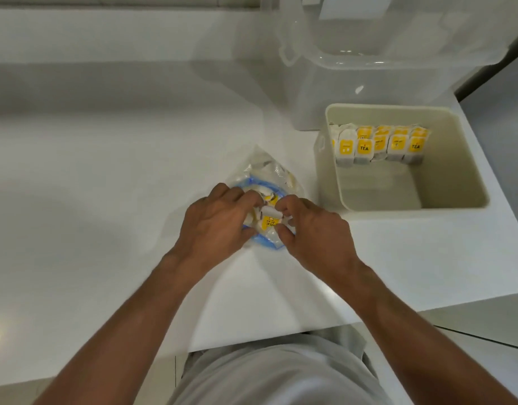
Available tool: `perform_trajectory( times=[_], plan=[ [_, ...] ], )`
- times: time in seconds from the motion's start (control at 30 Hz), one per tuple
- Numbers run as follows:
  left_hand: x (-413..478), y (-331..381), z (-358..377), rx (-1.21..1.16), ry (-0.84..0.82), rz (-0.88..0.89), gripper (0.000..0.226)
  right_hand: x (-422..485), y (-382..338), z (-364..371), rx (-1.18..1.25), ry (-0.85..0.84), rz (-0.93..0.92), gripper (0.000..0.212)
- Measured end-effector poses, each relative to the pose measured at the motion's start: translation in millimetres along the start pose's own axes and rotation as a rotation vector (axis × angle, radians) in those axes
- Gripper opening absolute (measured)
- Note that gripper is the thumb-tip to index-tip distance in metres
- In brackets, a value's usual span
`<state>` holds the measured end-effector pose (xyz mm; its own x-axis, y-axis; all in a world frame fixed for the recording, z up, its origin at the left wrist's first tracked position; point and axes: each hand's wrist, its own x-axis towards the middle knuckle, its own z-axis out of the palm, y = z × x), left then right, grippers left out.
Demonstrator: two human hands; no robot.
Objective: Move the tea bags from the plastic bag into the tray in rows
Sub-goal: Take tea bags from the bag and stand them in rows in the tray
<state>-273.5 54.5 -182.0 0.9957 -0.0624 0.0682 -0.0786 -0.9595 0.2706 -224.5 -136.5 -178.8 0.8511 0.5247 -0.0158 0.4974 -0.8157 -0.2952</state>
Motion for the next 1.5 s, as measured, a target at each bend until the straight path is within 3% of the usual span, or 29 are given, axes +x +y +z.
perform_trajectory(
  times=[0.3, 0.57, 0.7, 0.87, 1.03, 1.13, 1.23, 1.3, 1.4, 1.5],
  plan=[
    [3, -4, 12, -0.045, 0.052, -0.033, 0.053, 7, 1, 16, -0.04, 0.119, 0.032, 0.034],
    [12, 1, 4, -0.103, 0.115, -0.105, 0.02, 8, 9, 11, 0.332, 0.138, 0.167, 0.011],
    [18, 4, -3, -0.161, 0.092, -0.137, 0.019, 4, 7, -1, 0.633, 0.194, 0.24, 0.006],
    [24, 16, -23, -0.367, -0.172, -0.131, 0.045, 5, 6, -13, 0.792, 0.158, 0.285, 0.008],
    [30, 19, -39, -0.605, -0.377, -0.159, 0.053, 6, 4, -23, 0.862, 0.158, 0.284, 0.011],
    [33, 20, -45, -0.933, -0.405, -0.242, 0.051, 7, 1, -32, 0.905, 0.152, 0.296, 0.006],
    [36, 24, -49, -1.125, -0.297, -0.381, 0.042, 11, -1, -36, 0.959, 0.114, 0.327, 0.005],
    [39, 26, -51, -1.093, -0.236, -0.463, 0.038, 11, -1, -36, 0.864, 0.149, 0.302, 0.009],
    [45, 29, -55, -1.148, -0.207, -0.576, 0.032, 6, -1, -38, 0.599, 0.171, 0.1, 0.032],
    [48, 33, -58, -1.173, -0.257, -0.553, 0.015, 8, -4, -37, 0.505, 0.103, 0.033, 0.044]
  ],
)
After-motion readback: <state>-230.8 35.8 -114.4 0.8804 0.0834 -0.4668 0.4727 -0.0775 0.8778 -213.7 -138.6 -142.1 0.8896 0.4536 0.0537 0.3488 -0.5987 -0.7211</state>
